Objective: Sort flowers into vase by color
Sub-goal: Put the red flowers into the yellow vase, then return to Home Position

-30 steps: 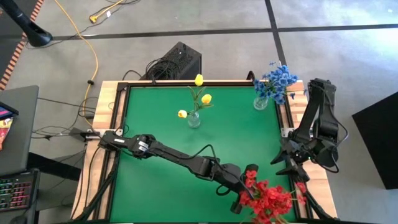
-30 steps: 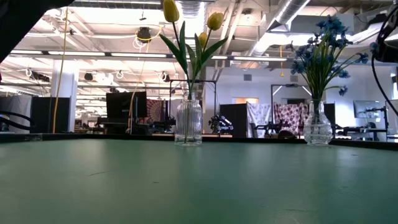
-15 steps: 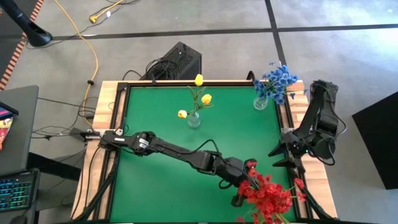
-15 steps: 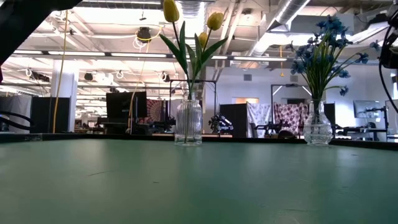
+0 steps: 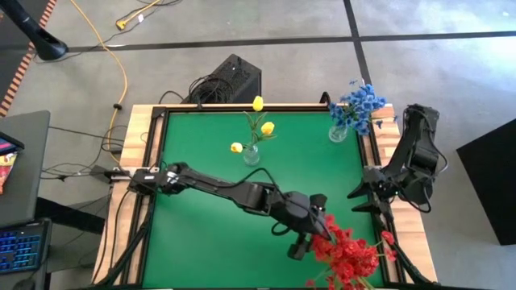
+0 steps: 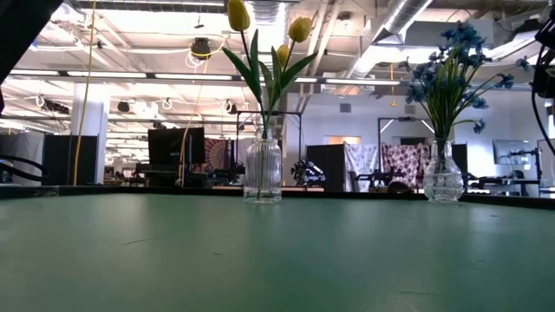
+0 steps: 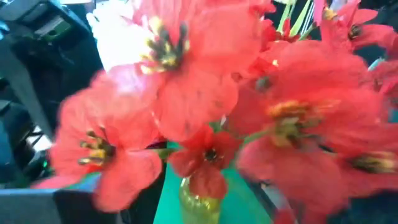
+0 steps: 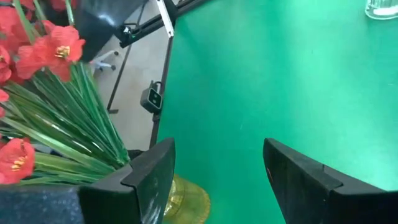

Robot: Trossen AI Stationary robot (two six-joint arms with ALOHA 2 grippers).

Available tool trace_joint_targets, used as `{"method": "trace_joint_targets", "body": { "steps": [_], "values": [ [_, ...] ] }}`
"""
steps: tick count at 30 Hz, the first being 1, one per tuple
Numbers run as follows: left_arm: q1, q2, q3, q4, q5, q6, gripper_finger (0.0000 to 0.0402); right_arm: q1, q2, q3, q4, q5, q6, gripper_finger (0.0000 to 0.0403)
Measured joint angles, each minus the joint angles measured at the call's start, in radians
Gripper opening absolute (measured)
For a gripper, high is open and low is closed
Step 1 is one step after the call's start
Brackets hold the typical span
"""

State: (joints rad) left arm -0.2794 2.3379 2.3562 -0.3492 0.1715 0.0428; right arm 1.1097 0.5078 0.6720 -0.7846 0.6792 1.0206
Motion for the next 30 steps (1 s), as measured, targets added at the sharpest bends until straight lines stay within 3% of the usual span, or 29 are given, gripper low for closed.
{"method": "trace_joint_targets", "body": {
  "steps": [18, 23, 30],
  "values": [
    [0.041, -0.100, 0.000, -0.236, -0.088, -0.038, 0.0277, 0.000, -0.006, 0.000, -0.029, 0.043, -0.008, 0.0271],
    [0.050, -0.141, 0.000, -0.384, -0.190, -0.056, 0.0277, 0.000, -0.006, 0.000, -0.032, 0.057, -0.008, 0.0271],
    [0.051, -0.212, 0.000, -0.525, -0.323, -0.098, 0.0277, -0.016, -0.004, 0.000, -0.031, 0.260, 0.032, 0.0271]
  ]
}}
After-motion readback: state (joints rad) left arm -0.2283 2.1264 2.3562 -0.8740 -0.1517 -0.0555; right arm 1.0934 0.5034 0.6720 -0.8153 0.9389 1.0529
